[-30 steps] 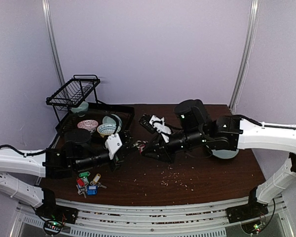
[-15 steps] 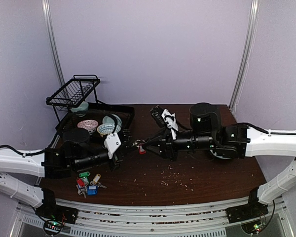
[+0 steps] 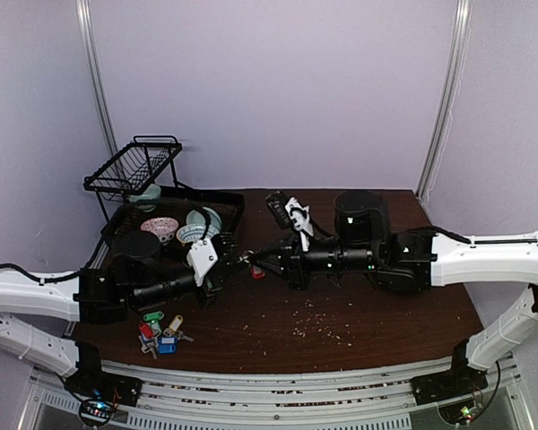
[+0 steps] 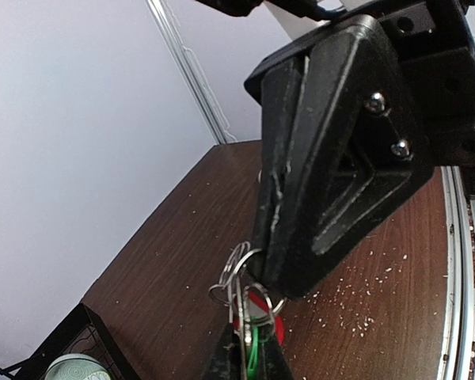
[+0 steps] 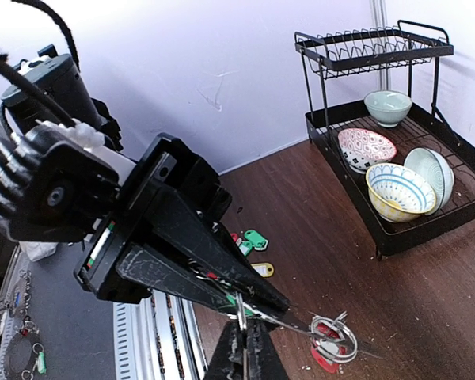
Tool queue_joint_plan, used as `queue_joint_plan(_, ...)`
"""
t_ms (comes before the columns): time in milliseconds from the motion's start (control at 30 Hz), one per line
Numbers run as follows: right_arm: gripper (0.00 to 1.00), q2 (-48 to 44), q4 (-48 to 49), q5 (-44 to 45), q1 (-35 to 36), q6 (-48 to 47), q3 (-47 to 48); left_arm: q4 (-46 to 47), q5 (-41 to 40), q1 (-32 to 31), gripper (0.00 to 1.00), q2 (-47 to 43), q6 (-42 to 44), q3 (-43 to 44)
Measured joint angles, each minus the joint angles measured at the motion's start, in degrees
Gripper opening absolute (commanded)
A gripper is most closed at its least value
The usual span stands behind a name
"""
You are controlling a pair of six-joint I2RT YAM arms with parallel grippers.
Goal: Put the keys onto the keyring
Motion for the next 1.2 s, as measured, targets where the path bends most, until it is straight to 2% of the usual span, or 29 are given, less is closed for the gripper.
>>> queue_joint_plan(300, 0.00, -0.02, -1.18, -0.52, -0.07, -0.42, 0.61, -0.07, -4.33, -0.74, 0.00, 0.11, 1.31, 0.02)
queue_joint_plan(600, 0.00, 1.66, -20.09, 9.18, 1.92, -7.28, 12.39, -1.64, -7.21, -1.25, 0.00, 0.76, 6.38, 2.16)
queue_joint_plan(800, 0.00, 3.72, -28.70, 14.10, 4.09, -12.55, 17.29, -4.07, -9.42, -2.12, 0.00, 1.88, 8.94, 2.93)
queue_joint_plan(1133, 0.00, 3.96, -35.82, 10.19, 4.50, -20.96, 20.11, -5.49, -7.63, -3.23, 0.00, 2.01, 10.38, 3.06)
queue_joint_plan(1200, 0.03, 3.98, -36.92, 9.55, 4.31, -21.88, 20.85, -5.33, -6.93, -3.23, 0.00, 2.01, 10.21, 3.23)
